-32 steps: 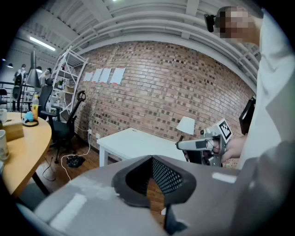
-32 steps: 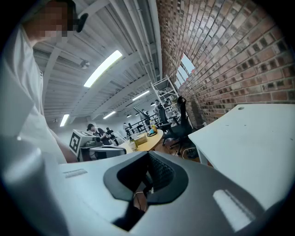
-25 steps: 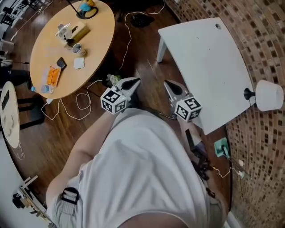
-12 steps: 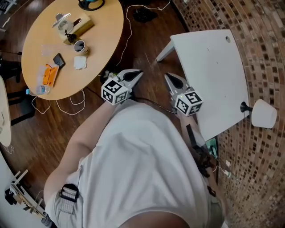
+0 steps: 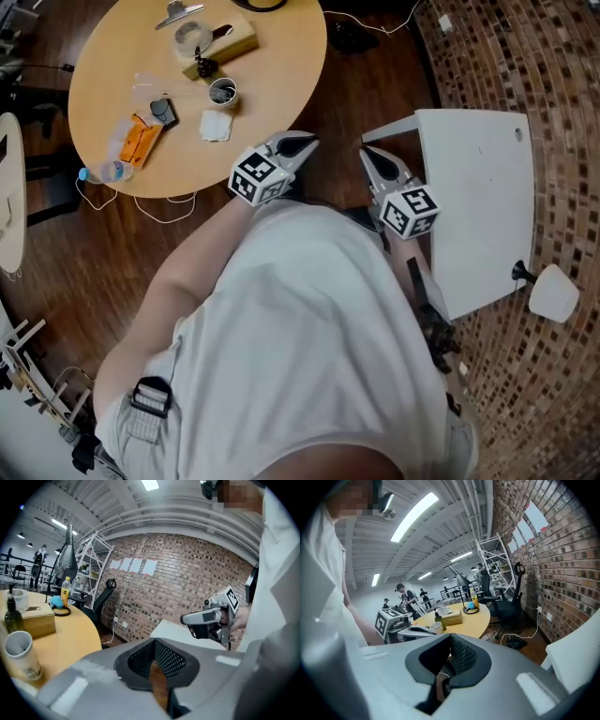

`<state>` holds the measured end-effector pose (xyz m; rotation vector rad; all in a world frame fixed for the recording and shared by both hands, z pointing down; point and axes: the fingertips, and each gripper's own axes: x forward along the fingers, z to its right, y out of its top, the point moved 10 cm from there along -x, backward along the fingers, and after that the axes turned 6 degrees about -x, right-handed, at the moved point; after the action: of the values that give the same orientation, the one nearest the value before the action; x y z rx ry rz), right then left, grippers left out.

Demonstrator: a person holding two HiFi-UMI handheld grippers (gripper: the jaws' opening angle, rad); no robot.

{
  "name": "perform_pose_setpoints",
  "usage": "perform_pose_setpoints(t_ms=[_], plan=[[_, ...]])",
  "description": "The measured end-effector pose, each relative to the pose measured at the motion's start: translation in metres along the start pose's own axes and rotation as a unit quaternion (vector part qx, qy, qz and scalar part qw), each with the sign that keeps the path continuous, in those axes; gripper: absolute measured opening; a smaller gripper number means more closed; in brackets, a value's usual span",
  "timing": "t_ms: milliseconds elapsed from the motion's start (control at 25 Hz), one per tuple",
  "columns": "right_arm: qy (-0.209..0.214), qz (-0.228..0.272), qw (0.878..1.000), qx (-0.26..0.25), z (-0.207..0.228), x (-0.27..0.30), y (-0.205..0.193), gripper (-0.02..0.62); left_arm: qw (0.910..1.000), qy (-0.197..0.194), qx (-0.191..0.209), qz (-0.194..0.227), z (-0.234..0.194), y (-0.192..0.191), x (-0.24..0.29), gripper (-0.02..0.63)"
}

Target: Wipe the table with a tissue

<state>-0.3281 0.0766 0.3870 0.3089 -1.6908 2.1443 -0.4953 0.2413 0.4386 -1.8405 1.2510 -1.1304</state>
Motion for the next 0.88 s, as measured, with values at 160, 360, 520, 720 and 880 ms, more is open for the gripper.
perform_pose_setpoints(t_ms=[160, 360, 520, 720, 880], plan=[[0.031, -0.01, 0.999, -0.014, -0.003, 0.032, 0.011, 0.008, 0.9987, 0.047, -0.017, 0.002, -0.023, -0.012, -0.03, 0.005], [0.072, -0.025, 0.997, -0.026, -0.008, 0.062, 0.012, 0.008, 0.9921, 0.117, -0.046, 0.002, -0.042, -0.033, -0.065, 0.005], [0.109, -0.033, 0.993, -0.033, -0.013, 0.086, 0.016, 0.008, 0.9853, 0.163, -0.052, -0.006, -0.048, -0.044, -0.086, 0.005], [0.144, -0.039, 0.987, -0.051, -0.009, 0.115, 0.035, 0.008, 0.9617, 0.264, -0.062, -0.038, -0.077, -0.05, -0.111, 0.006], [0.149, -0.05, 0.986, -0.049, 0.0, 0.124, 0.037, 0.008, 0.9409, 0.32, -0.057, -0.094, -0.112, -0.056, -0.122, 0.07]])
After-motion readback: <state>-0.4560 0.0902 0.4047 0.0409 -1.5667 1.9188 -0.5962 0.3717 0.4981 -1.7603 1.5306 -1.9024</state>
